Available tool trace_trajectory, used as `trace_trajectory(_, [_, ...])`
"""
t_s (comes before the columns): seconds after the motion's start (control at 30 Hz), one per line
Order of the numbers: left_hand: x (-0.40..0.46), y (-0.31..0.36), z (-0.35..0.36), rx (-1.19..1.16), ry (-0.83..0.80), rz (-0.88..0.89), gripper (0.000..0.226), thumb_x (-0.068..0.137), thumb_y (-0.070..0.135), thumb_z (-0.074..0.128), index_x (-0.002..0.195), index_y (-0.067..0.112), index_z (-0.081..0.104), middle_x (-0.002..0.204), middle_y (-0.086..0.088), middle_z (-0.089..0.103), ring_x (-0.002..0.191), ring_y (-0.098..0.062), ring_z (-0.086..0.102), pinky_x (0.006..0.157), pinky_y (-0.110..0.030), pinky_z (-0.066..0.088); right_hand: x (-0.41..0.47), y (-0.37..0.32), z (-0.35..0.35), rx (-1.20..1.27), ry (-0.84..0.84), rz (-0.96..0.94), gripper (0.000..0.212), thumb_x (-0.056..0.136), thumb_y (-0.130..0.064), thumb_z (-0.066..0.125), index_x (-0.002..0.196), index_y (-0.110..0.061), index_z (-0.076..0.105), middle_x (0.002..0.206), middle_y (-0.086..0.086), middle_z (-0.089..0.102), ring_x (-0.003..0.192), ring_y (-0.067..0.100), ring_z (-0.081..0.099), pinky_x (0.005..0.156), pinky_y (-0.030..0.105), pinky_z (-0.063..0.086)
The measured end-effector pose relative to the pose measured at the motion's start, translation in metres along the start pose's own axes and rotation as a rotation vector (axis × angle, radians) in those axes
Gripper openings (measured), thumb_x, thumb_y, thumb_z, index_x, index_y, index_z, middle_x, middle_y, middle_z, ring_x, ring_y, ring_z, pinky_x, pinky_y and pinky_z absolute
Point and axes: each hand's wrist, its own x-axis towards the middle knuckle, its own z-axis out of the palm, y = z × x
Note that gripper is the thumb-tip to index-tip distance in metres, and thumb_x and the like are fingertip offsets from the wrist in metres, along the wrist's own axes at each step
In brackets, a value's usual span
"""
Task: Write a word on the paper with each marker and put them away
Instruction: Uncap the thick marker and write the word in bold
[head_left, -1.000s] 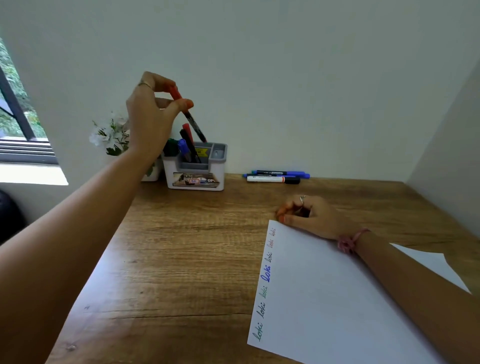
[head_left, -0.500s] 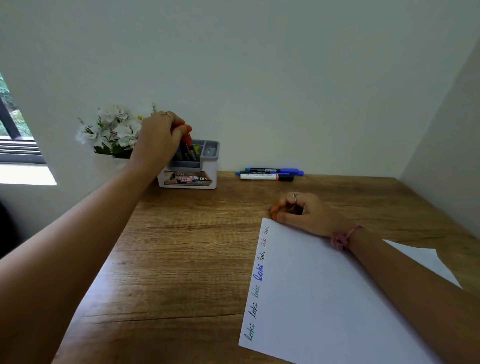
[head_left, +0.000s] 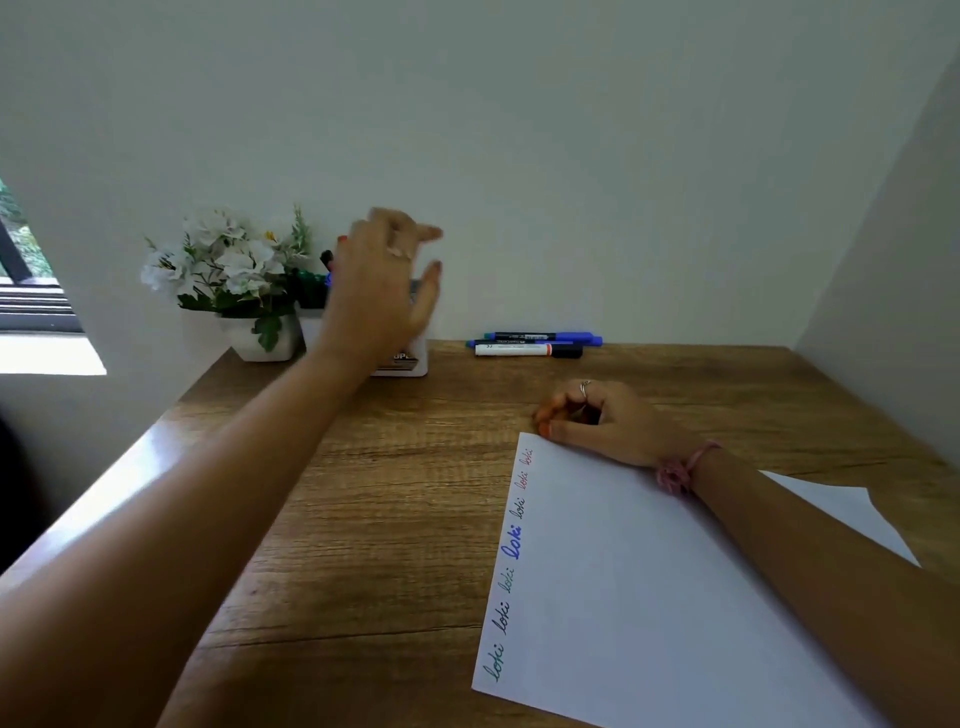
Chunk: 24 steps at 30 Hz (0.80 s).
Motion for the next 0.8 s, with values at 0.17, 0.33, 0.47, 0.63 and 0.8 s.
trace_trajectory(0.17, [-0.03, 0.04, 0.059, -0.13, -0.306, 0.182, 0.034, 0.09, 0.01, 0.051, 0.123, 0.006, 0.055, 0.117, -0.014, 0.053, 0.102, -0.022, 0.053, 0.087, -0.031, 0.044, 0.001, 0.003, 0.0, -0.008, 0.0, -0.006, 0.022, 0.083, -0.019, 0.069, 0.078, -0.04, 0.066, 0.098, -0.004, 0.072, 0.093, 0.015, 0.066, 0.088, 0.044, 0.052])
trace_trajectory(0.33, [-0.034, 0.031, 0.101, -0.229, -0.496, -0.206, 0.047, 0.094, 0.012, 0.046, 0.139, 0.005, 0.036, 0.132, -0.013, 0.043, 0.119, -0.026, 0.046, 0.104, -0.035, 0.038, 0.003, 0.006, 0.0, 0.002, 0.0, -0.022, 0.029, 0.084, -0.016, 0.068, 0.076, -0.043, 0.064, 0.098, -0.004, 0.072, 0.093, 0.014, 0.066, 0.087, 0.039, 0.052])
trace_trajectory(0.47, [-0.037, 0.024, 0.112, -0.156, -0.568, -0.265, 0.048, 0.096, 0.022, 0.043, 0.14, 0.005, 0.036, 0.134, -0.017, 0.046, 0.123, -0.029, 0.042, 0.105, -0.036, 0.032, 0.006, 0.013, 0.001, 0.017, 0.003, -0.021, 0.026, 0.083, -0.016, 0.069, 0.075, -0.04, 0.064, 0.097, -0.004, 0.073, 0.094, 0.016, 0.067, 0.088, 0.038, 0.052])
trace_trajectory(0.63, [-0.035, 0.024, 0.114, -0.139, -0.53, -0.243, 0.04, 0.095, 0.024, 0.047, 0.13, 0.006, 0.051, 0.119, -0.015, 0.051, 0.111, -0.027, 0.047, 0.095, -0.035, 0.04, 0.008, 0.018, -0.001, -0.017, -0.006, -0.001, 0.007, 0.083, -0.018, 0.069, 0.089, -0.023, 0.068, 0.098, -0.006, 0.072, 0.092, 0.012, 0.066, 0.088, 0.037, 0.052])
trace_trajectory(0.8, [-0.035, 0.027, 0.103, -0.208, -0.525, -0.232, 0.03, 0.089, 0.026, 0.056, 0.115, 0.011, 0.062, 0.107, -0.007, 0.052, 0.095, -0.016, 0.05, 0.08, -0.026, 0.042, 0.009, 0.02, -0.001, -0.012, -0.01, -0.012, 0.009, 0.083, -0.022, 0.069, 0.088, -0.029, 0.068, 0.098, -0.006, 0.072, 0.09, 0.016, 0.066, 0.085, 0.04, 0.053])
